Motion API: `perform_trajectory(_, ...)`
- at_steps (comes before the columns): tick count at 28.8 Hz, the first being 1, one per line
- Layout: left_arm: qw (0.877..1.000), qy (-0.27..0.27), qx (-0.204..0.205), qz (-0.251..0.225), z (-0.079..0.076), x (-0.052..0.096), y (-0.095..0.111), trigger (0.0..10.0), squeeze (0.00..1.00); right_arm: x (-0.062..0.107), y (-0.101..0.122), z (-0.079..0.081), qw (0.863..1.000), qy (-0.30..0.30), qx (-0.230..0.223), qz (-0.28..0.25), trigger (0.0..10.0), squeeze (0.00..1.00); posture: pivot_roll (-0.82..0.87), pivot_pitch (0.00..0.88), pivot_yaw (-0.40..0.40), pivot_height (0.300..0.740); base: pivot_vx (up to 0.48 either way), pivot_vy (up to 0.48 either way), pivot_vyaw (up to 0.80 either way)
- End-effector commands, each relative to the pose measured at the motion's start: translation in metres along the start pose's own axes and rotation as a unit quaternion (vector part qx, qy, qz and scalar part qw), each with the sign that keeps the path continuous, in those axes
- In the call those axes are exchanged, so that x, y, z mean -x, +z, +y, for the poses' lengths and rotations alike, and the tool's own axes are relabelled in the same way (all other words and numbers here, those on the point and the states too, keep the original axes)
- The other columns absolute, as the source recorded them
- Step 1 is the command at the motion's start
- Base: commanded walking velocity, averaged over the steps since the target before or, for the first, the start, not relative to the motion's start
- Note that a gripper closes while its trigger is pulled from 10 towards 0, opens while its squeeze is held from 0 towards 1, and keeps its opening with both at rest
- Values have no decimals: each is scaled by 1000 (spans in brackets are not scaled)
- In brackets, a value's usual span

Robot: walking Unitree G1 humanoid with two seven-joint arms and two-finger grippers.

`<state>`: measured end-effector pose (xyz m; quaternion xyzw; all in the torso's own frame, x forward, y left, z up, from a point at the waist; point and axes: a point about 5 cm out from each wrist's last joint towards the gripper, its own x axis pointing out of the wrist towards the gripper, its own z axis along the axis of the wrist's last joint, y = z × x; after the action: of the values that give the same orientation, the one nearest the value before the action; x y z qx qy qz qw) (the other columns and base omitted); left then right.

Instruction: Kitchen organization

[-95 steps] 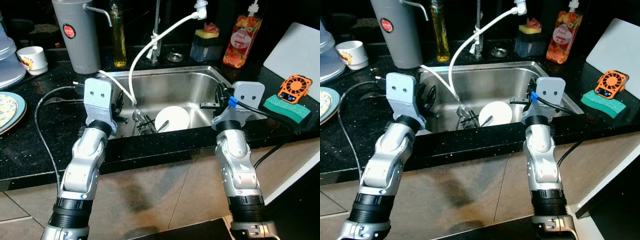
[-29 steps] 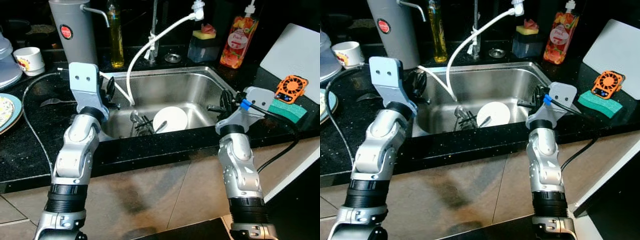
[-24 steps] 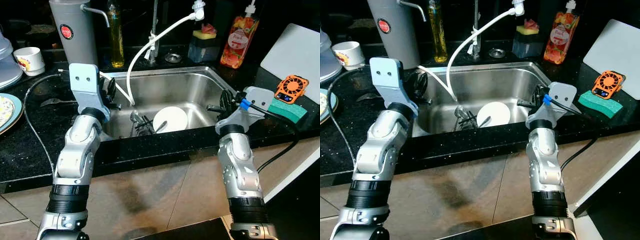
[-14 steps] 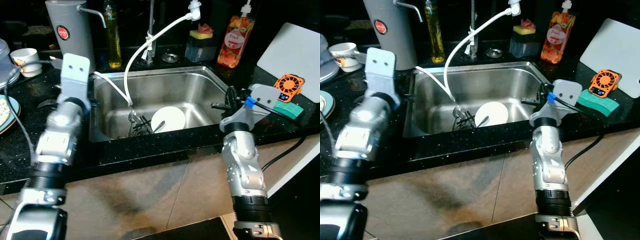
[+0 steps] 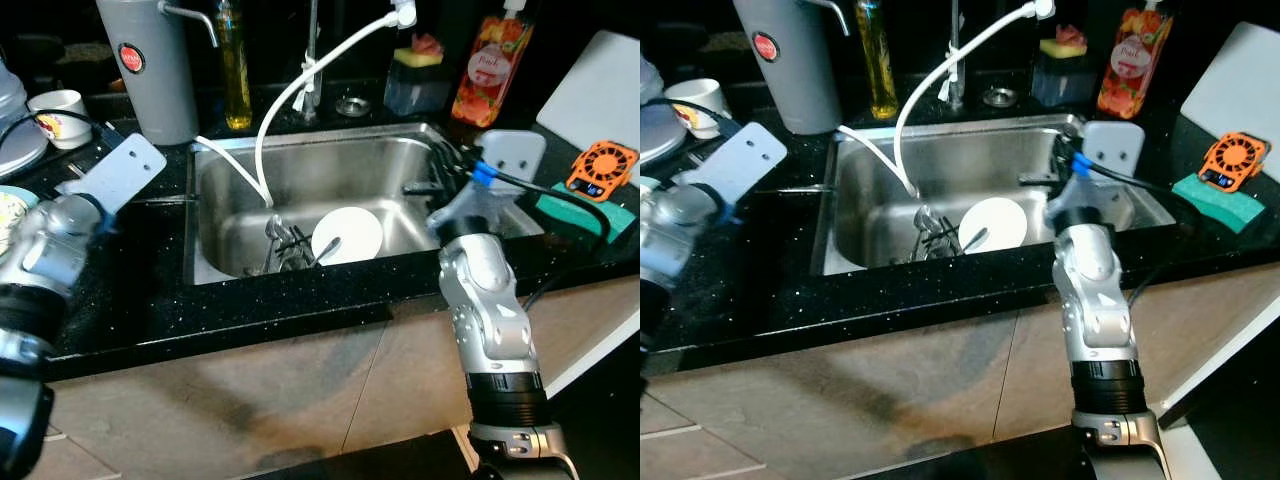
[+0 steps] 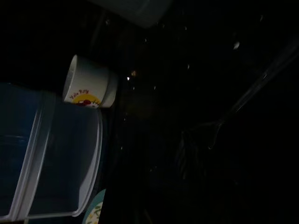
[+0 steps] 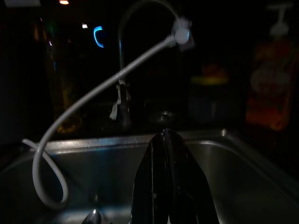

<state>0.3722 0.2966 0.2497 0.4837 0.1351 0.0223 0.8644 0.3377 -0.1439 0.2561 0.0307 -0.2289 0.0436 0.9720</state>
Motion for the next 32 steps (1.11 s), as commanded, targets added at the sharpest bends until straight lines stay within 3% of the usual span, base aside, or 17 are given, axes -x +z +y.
perform_trajectory(1, 999, -18, -28, 12, 2, 1, -7, 10000, 0, -3, -10, 6, 999, 8, -12, 29, 10000, 0, 176, 134, 29, 740, 0, 0, 0)
perform_trajectory(9, 995, -56, -73, 28, 5, 6, -21, 10000, 0, -6, -11, 24, 998, 33, -41, 39, 10000, 0, 215, 203, 20, 740, 0, 0, 0)
perform_trajectory(21, 993, -55, -95, 51, 13, 2, -31, 10000, 0, -5, -5, 23, 998, 27, -49, 31, 10000, 0, 201, 235, 17, 740, 0, 0, 0)
perform_trajectory(23, 993, -47, -97, 56, 9, -1, -34, 7765, 0, -3, -3, 23, 998, 26, -50, 28, 10000, 0, 190, 235, 19, 740, 0, 0, 0)
perform_trajectory(24, 993, -47, -97, 56, 9, -1, -34, 7765, 0, -3, -3, 23, 998, 26, -50, 28, 10000, 0, 190, 235, 19, 740, 0, 0, 0)
perform_trajectory(25, 992, -45, -100, 58, 7, -3, -34, 6863, 0, -2, -2, 23, 998, 26, -51, 26, 10000, 0, 190, 235, 19, 740, 0, 0, 0)
perform_trajectory(28, 990, -49, -122, 59, -2, -7, -35, 6706, 0, 0, 1, 21, 998, 20, -52, 22, 10000, 0, 174, 234, 20, 740, 0, 0, 0)
perform_trajectory(29, 988, -48, -134, 57, -5, -9, -34, 5922, 0, 2, 2, 20, 998, 18, -52, 20, 10000, 0, 174, 234, 20, 740, 0, 0, 0)
perform_trajectory(30, 984, -47, -163, 49, -10, -11, -32, 0, 0, 4, 4, 15, 999, 9, -51, 18, 10000, 0, 159, 228, 25, 740, 0, 0, 0)
perform_trajectory(32, 982, -46, -178, 44, -11, -11, -31, 0, 0, 5, 4, 13, 999, 4, -50, 17, 10000, 0, 153, 220, 31, 740, 0, 0, 0)
